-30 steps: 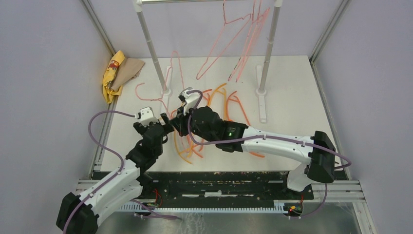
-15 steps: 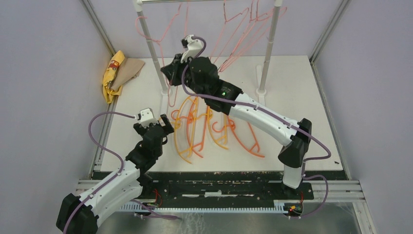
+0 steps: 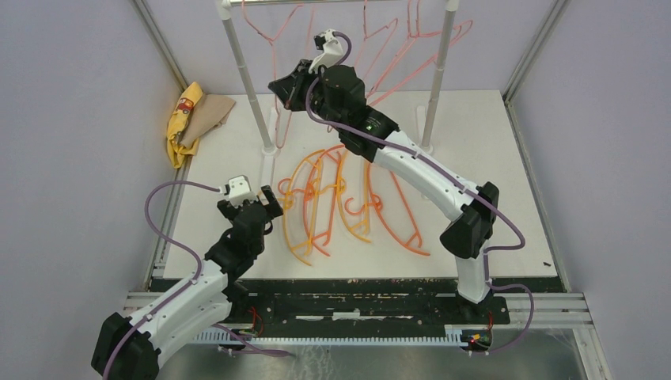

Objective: Organize the hangers

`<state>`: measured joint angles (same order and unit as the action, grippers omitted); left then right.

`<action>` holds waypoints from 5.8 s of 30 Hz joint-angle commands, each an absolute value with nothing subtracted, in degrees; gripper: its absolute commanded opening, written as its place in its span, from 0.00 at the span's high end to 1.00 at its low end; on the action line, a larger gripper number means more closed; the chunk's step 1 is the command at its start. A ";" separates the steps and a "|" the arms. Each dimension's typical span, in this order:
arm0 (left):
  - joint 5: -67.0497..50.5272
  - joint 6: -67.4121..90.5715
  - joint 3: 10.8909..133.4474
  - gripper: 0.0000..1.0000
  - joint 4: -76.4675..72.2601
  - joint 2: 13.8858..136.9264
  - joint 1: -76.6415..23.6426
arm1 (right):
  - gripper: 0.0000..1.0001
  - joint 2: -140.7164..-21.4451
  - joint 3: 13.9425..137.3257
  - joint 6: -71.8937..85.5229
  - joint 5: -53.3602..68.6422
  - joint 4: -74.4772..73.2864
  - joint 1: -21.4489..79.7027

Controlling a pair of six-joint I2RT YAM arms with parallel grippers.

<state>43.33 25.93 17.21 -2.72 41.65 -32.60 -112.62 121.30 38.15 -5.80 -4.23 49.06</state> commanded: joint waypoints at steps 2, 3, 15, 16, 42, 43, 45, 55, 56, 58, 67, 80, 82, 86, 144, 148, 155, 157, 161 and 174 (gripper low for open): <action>43.65 26.74 18.70 0.02 -5.36 42.13 -32.70 | 0.99 -112.06 119.82 43.41 -4.01 6.08 45.60; 43.60 26.66 18.70 0.02 -5.40 42.30 -32.74 | 0.99 -112.06 119.55 43.79 -3.93 7.01 45.11; 42.91 26.57 18.88 0.02 -5.80 43.52 -32.74 | 0.99 -110.18 115.15 47.20 -10.56 5.56 40.65; 42.89 26.55 18.89 0.02 -5.80 43.66 -32.76 | 0.99 -109.45 113.89 47.50 -11.23 5.65 40.26; 42.63 26.67 18.90 0.02 -5.97 44.58 -32.70 | 0.99 -91.26 87.77 52.66 -16.50 10.71 27.76; 42.63 26.68 18.90 0.02 -5.98 44.63 -32.70 | 0.99 -90.86 87.27 52.85 -16.23 10.64 27.30; 42.63 26.72 18.90 0.02 -6.05 44.78 -32.70 | 0.99 -90.04 86.34 53.14 -15.69 10.62 26.40; 42.63 26.72 18.90 0.02 -6.06 44.76 -32.70 | 0.99 -87.47 83.11 54.06 -13.23 9.75 22.53; 42.63 26.72 18.89 0.02 -6.06 44.85 -32.72 | 1.00 -87.87 83.59 53.79 -12.17 9.32 22.37; 42.63 26.64 18.98 0.02 -6.06 44.95 -32.71 | 0.98 -88.67 85.11 53.62 -10.16 8.01 22.17; 42.73 26.54 18.85 0.02 -6.06 44.87 -32.70 | 0.55 -86.85 85.28 52.23 -6.03 6.39 22.13; 42.72 26.55 19.20 0.02 -7.09 47.59 -32.69 | 0.39 -66.64 75.09 38.17 -11.54 0.70 24.55; 42.76 26.54 19.29 0.02 -7.26 48.32 -32.70 | 0.38 -63.95 74.22 34.58 -14.05 -1.28 25.48; 42.80 26.59 19.50 0.01 -7.45 49.42 -32.67 | 0.35 -60.33 72.96 28.25 -18.04 -4.98 26.90; 39.72 28.74 22.03 0.00 -3.93 53.00 -31.01 | 0.53 -101.84 69.29 19.57 1.69 -15.28 53.38; 36.06 30.67 22.24 0.00 -2.52 52.48 -29.40 | 0.53 -102.14 70.42 20.77 2.71 -13.83 54.53; 39.34 37.97 26.26 0.01 8.79 48.05 -24.19 | 0.52 -104.02 75.79 20.89 2.83 -14.62 58.92; 40.65 41.74 26.89 0.01 12.10 46.48 -21.39 | 0.47 -105.45 77.50 20.87 2.73 -14.60 60.26; 43.58 46.73 28.52 0.02 17.09 45.19 -18.82 | 0.42 -110.10 81.23 21.60 4.17 -14.11 61.61; 48.38 48.63 26.24 0.03 18.38 40.74 -18.72 | 0.36 -121.38 92.40 24.05 6.04 -14.39 63.88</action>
